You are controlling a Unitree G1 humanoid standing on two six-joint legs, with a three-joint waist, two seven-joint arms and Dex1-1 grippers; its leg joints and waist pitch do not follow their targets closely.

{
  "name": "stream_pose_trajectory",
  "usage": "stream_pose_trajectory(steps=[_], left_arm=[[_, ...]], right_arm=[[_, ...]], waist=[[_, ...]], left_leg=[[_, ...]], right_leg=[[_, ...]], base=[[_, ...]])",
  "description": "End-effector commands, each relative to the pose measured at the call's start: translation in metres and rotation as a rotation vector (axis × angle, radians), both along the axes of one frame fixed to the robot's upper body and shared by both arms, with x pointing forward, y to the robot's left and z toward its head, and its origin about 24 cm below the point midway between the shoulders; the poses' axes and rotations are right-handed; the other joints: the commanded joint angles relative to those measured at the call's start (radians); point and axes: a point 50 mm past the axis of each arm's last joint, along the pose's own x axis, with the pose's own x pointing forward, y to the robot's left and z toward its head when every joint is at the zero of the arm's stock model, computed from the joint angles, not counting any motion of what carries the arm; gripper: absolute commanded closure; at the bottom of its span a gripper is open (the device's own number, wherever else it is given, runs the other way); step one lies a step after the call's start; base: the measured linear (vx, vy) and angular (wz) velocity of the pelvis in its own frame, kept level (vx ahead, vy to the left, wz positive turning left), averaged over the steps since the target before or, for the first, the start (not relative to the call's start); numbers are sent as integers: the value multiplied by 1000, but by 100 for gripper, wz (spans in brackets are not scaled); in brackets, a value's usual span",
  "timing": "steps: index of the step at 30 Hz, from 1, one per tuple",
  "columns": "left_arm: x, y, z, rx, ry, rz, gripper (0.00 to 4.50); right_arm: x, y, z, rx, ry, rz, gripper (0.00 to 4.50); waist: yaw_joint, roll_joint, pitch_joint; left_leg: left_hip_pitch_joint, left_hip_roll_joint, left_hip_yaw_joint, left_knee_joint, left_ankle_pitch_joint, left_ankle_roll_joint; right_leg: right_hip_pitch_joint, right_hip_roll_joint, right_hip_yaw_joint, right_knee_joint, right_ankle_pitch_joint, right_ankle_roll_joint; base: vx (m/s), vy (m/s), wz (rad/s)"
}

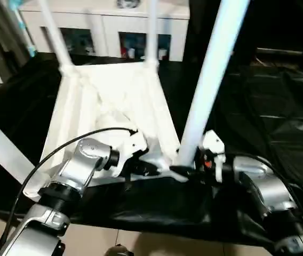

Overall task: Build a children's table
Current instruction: Rotate leg to tighten

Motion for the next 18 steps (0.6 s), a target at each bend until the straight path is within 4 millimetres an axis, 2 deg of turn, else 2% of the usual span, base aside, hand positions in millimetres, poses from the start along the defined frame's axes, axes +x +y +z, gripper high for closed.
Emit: stream_pose_trajectory(steps=[1, 4, 6, 7, 9, 10, 11, 12, 13, 15, 17, 18], left_arm=[[-7, -26, 16, -89, -31, -146, 450], [-6, -26, 16, -87, -32, -140, 450], [-3, -26, 15, -74, -50, -109, 450], [0, -27, 14, -67, -64, -75, 450], [6, -28, 13, -58, -88, -16, 450], [14, -30, 11, -47, -122, 76, 450], [16, -31, 11, -44, -129, 95, 450], [19, -33, 11, -44, -138, 131, 450], [22, -36, 12, -44, -148, 170, 450], [30, -43, 13, -38, -174, 264, 450], [35, -51, 14, -50, -183, 344, 450], [35, -51, 14, -50, -183, 344, 450]], right_arm=[[-13, 19, -13, -1, 85, 124, 184], [-13, 19, -13, 2, 89, 126, 185], [-14, 20, -13, 6, 91, 114, 185], [-13, 20, -14, 8, 89, 99, 185], [-10, 22, -17, 3, 84, 38, 185], [-4, 23, -22, -16, 79, -76, 185], [-2, 24, -23, -22, 78, -104, 185], [1, 25, -27, -34, 84, -173, 185], [4, 26, -31, -42, 86, -235, 186], [10, 31, -40, -68, 104, -393, 186], [14, 36, -45, -71, 134, -497, 186], [14, 36, -45, -71, 134, -497, 186]], waist=[[-1, 0, -65], [-1, -2, -66], [1, 4, -67], [0, 2, -67], [-1, 5, -65], [-2, 5, -65], [-3, 6, -58], [-7, 5, -53], [-13, 5, -46], [-24, 3, -44], [-41, 3, -47], [-41, 3, -47]], left_leg=[[12, 96, -35, -70, -166, 59], [9, 93, -34, -67, -153, 63], [9, 93, -35, -66, -144, 65], [10, 94, -34, -66, -145, 65], [12, 95, -35, -67, -158, 61], [13, 95, -35, -68, -169, 56], [21, 93, -34, -72, -218, 39], [24, 90, -37, -76, -270, 16], [29, 89, -41, -81, -324, -4], [36, 89, -50, -87, -386, -28], [37, 88, -53, -90, -396, -40], [37, 88, -53, -90, -396, -40]], right_leg=[[52, -115, 78, -72, -188, -181], [54, -115, 78, -72, -183, -179], [54, -114, 77, -70, -176, -177], [54, -113, 77, -71, -172, -177], [50, -111, 76, -74, -175, -180], [50, -111, 76, -75, -187, -179], [44, -112, 77, -88, -260, -171], [48, -117, 75, -98, -365, -148], [45, -118, 72, -110, -468, -119], [47, -123, 67, -121, -568, -76], [45, -122, 67, -125, -554, -65], [45, -122, 67, -125, -554, -65]], base=[[0, 0, 0], [0, 0, 0], [0, 0, 0], [0, 0, 0], [0, 0, 0], [0, 0, 0], [0, 0, 0], [0, 0, 0], [0, 0, 0], [0, 0, 0], [0, 0, 0], [0, 0, 0]])
